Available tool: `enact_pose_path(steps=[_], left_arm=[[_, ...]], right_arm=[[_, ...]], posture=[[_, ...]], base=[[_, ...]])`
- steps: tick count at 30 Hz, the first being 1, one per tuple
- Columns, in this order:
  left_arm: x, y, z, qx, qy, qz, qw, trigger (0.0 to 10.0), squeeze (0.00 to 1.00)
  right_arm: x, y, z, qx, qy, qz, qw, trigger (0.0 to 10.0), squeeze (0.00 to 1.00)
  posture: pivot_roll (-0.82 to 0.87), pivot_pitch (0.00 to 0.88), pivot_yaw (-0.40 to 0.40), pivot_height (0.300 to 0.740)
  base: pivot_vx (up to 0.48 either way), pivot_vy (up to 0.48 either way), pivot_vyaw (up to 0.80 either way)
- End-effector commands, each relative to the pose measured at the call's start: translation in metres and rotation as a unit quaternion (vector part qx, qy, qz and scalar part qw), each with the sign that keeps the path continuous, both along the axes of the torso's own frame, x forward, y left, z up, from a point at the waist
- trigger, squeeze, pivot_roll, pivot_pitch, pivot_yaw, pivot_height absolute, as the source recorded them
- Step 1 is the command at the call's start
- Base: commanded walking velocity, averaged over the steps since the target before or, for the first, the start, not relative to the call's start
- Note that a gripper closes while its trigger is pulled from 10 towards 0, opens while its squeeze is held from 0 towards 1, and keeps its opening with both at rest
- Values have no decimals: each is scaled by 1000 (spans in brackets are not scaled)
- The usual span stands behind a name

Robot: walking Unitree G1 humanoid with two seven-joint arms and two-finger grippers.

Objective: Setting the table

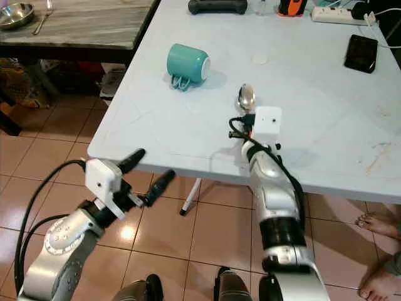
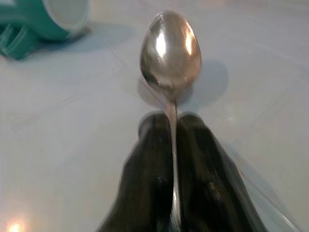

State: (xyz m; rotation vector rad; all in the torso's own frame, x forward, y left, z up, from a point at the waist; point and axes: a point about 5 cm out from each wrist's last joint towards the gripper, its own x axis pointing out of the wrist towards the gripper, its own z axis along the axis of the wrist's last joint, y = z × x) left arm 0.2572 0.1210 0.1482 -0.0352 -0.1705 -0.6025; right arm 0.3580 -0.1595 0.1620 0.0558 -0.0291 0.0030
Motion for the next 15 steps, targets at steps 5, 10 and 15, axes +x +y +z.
enact_pose_path(steps=[5,10,15], left_arm=[[17,29,0,-17,11,136,991,10000,0],[22,40,-2,-20,13,169,985,10000,0],[26,42,-4,-24,13,177,984,10000,0]], right_arm=[[-23,-6,14,-23,-68,-15,997,588,0],[-45,-8,24,-50,-107,-22,993,10000,0],[-59,-13,20,-49,-101,-46,993,10000,0]], posture=[[-132,222,55,740],[-144,212,55,740],[-151,198,63,740]], base=[[0,0,0],[0,0,0],[0,0,0]])
